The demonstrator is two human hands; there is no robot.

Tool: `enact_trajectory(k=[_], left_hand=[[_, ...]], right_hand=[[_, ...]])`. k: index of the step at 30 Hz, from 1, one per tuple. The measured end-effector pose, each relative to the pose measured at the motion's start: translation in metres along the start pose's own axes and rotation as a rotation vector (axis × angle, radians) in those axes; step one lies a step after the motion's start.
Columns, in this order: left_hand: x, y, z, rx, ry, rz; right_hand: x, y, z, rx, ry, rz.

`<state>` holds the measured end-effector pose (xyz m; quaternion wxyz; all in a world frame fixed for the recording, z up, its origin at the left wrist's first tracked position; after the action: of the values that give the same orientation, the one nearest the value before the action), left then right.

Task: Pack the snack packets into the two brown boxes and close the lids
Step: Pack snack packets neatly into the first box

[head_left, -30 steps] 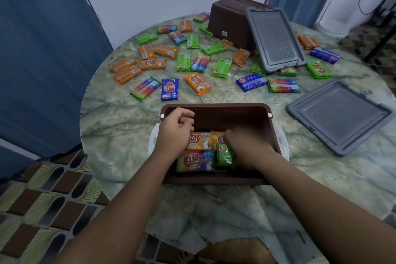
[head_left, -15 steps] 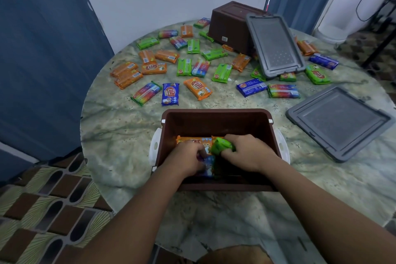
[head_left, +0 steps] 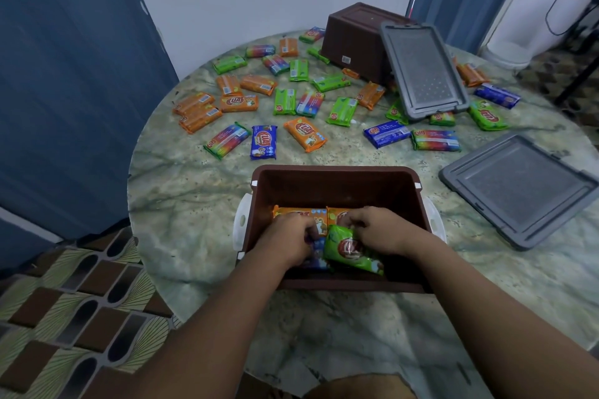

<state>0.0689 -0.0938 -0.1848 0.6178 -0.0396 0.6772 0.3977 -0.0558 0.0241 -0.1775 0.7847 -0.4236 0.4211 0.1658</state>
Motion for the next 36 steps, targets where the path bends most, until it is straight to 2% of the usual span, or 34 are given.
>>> enact_trajectory(k=[6, 12, 15, 20, 22, 23, 26, 27, 28, 30, 31, 32, 34, 36], left_hand=[[-0.001, 0.003, 0.001, 0.004, -0.018, 0.002], [0.002, 0.009, 0.008, 0.061, -0.143, -0.182], [0.003, 0.009, 0.007, 0.061, -0.148, -0.204], [0.004, 0.009, 0.007, 0.066, -0.146, -0.193], [-0.003, 0.010, 0.008, 0.036, -0.105, -0.144], [-0.013, 0.014, 0.009, 0.023, -0.030, -0.119], [-0.064, 0.029, 0.019, 0.048, 0.392, -0.120], [-0.082, 0.033, 0.026, 0.065, 0.523, -0.145], [-0.096, 0.035, 0.031, 0.081, 0.634, -0.195], [-0.118, 0.033, 0.038, 0.054, 0.761, -0.347], [-0.122, 0.024, 0.034, -0.017, 0.737, -0.400], [-0.120, 0.010, 0.028, -0.116, 0.658, -0.398], [-0.104, -0.019, 0.016, -0.319, 0.423, -0.218], [-0.085, -0.032, 0.009, -0.433, 0.294, 0.003]], right_hand=[[-0.002, -0.007, 0.007, -0.151, 0.108, 0.302], [0.012, -0.009, 0.014, -0.237, 0.027, 0.418], [0.015, -0.007, 0.015, -0.269, -0.005, 0.520], [0.005, -0.014, 0.017, -0.235, 0.072, 0.438], [-0.014, -0.027, 0.023, -0.245, 0.204, 0.345], [-0.030, -0.034, 0.029, -0.263, 0.338, 0.304], [-0.087, -0.039, 0.057, -0.253, 0.877, 0.263], [-0.099, -0.030, 0.064, -0.168, 0.985, 0.255], [-0.106, -0.016, 0.066, -0.046, 1.013, 0.224], [-0.101, 0.017, 0.059, 0.211, 0.885, 0.083], [-0.093, 0.031, 0.054, 0.299, 0.789, -0.007], [-0.086, 0.039, 0.050, 0.360, 0.700, -0.088], [-0.077, 0.048, 0.045, 0.427, 0.585, -0.170], [-0.079, 0.049, 0.042, 0.434, 0.575, -0.179]])
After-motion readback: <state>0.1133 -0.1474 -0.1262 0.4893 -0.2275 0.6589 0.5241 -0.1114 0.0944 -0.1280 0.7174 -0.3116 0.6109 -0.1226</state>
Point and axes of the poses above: each hand's wrist, its own z-axis away from the middle knuckle, its own x-axis out of the palm, y = z × x, the point moved 8 cm from there along -z, towards the middle knuckle, and after that the axes turned 13 degrees about y, right-handed, at the moved point
